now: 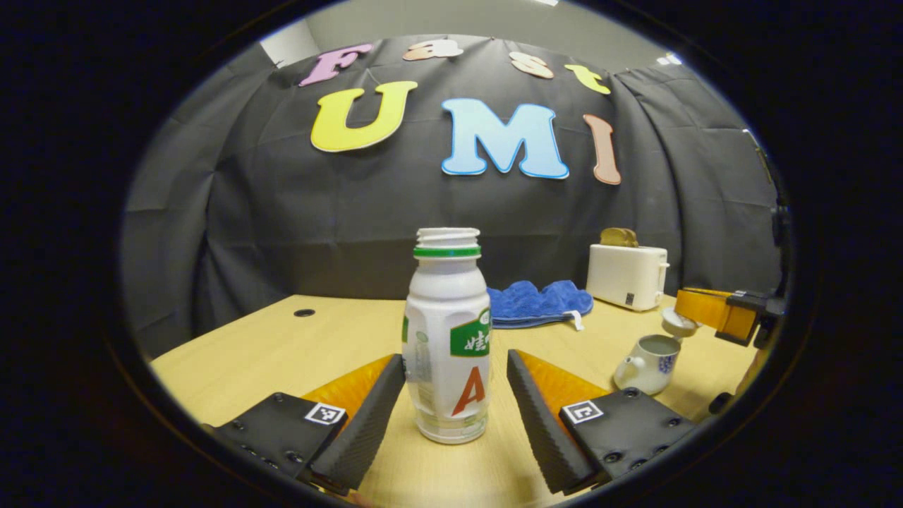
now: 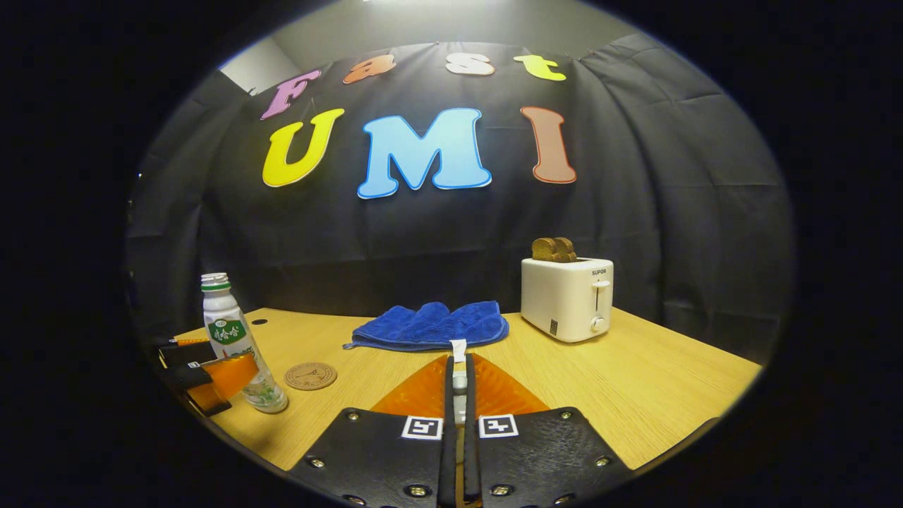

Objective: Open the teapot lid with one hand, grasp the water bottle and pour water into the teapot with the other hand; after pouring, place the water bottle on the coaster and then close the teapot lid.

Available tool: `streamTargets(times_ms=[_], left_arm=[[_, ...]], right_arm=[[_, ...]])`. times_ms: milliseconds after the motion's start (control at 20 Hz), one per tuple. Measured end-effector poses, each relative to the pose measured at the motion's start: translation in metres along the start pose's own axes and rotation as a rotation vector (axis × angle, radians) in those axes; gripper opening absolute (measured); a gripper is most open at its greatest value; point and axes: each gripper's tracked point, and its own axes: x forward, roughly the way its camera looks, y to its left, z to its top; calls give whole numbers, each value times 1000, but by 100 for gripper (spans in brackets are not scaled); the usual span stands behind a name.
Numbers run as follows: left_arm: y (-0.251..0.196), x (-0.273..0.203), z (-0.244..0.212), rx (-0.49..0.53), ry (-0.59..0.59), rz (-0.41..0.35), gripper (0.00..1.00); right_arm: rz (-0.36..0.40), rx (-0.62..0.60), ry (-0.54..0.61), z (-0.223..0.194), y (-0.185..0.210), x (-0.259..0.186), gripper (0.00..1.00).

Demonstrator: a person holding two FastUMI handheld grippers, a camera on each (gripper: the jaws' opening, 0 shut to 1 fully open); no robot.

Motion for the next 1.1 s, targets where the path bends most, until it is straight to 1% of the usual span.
streamTargets(times_ms=[300, 350, 450, 500, 600, 700, 750, 850, 900, 950, 1000, 1050, 1100], left_arm=[[7, 22, -3, 26, 8, 20, 100], [5, 25, -4, 36, 20, 10, 99], [7, 29, -6, 54, 21, 28, 99], [6, 29, -6, 55, 23, 26, 89], [6, 27, -4, 74, 28, 17, 86], [0, 27, -3, 105, 31, 6, 85], [-4, 28, -3, 127, 34, -1, 81], [-9, 29, 0, 196, 40, -12, 84], [-13, 29, -1, 242, 42, -16, 81], [-17, 29, 1, 295, 41, -21, 81], [-18, 31, 3, 351, 39, -22, 84], [-20, 32, 6, 408, 34, -23, 81], [-22, 34, 11, 465, 29, -25, 84]], right_arm=[[-5, 11, -1, 0, -3, 0, 4], [-8, 14, -3, 1, -4, -1, 4], [-17, 18, -7, 2, -8, -1, 5], [-22, 20, -11, 3, -10, -2, 4], [-32, 25, -19, 6, -14, -3, 4], [-46, 27, -29, 9, -20, -6, 4], [-51, 31, -32, 10, -23, -7, 4], [-63, 36, -36, 10, -31, -10, 4], [-70, 31, -37, 9, -36, -12, 4], [-76, 27, -36, 7, -41, -14, 4], [-82, 30, -31, 5, -45, -16, 4], [-86, 40, -26, 1, -50, -18, 4], [-90, 54, -17, -2, -55, -20, 4]])
